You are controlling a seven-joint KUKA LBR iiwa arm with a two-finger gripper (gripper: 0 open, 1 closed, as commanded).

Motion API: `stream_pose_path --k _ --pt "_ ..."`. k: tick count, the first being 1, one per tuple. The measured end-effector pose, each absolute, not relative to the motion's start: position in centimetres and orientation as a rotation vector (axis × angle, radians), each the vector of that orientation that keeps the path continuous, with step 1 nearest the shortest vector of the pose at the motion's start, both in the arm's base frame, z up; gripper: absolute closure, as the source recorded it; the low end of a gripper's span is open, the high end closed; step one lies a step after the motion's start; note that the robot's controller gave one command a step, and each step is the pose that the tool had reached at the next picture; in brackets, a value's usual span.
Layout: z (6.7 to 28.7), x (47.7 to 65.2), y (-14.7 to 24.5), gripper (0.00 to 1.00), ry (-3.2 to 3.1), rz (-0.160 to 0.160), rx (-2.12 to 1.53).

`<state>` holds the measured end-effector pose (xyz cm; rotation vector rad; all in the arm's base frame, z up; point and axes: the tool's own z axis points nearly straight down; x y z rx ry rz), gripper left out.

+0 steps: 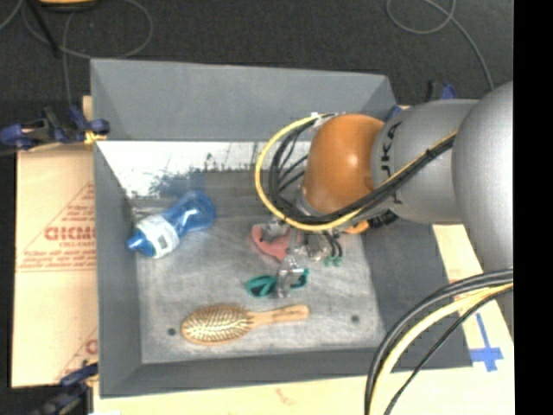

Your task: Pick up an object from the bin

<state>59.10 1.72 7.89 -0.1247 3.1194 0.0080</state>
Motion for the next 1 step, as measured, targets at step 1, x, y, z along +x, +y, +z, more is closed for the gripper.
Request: stream_pose_path --k 1 --pt "7.87 58.1 1.52 0.0 3.095 -0.001 -0.327"
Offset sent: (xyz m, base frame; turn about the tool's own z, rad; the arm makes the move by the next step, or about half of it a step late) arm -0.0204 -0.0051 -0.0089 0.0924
